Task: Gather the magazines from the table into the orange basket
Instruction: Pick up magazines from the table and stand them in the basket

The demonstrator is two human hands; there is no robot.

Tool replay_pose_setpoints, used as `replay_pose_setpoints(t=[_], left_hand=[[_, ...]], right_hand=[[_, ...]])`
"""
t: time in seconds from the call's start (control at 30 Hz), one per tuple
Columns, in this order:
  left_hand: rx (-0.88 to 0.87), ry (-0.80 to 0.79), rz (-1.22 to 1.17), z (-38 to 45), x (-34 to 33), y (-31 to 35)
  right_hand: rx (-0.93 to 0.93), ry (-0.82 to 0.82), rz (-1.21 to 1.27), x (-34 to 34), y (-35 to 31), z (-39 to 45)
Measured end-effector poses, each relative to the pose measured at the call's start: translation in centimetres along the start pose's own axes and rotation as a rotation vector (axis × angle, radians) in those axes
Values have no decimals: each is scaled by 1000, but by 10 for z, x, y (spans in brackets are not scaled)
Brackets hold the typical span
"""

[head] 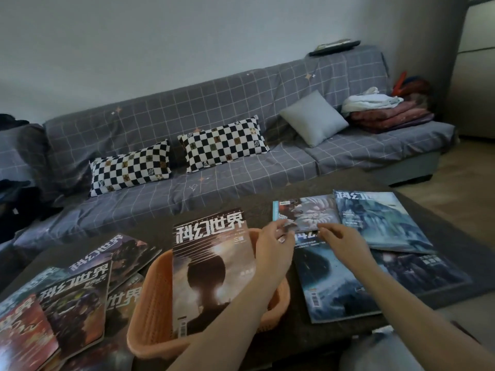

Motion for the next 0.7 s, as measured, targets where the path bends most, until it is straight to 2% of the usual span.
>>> replay_pose_setpoints(t=[0.23,0.33,0.43,0.53,0.7], left_hand=[[65,-133,6,34,-96,2],[124,-174,0,46,-132,-4],[215,-236,-18,54,-164,-12],[281,-230,-42,64,-182,-19],[456,-258,-246,74,-194,-28]], right_hand=[[-107,141,-86,75,75,9],[-145,214,-288,103,102,11],[-239,191,-404,119,132,16],[-352,119,-457,121,162,19],[-293,102,-549,115,169,16]])
Point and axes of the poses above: each hand's wrist, its own z-axis towards the middle knuckle, its own x-axis out of the back of the hand, y = z × x, the point moved 8 cm from there along z, towards the middle knuckle, and after that the axes turned 4 degrees about -y, right-handed, at the moved point
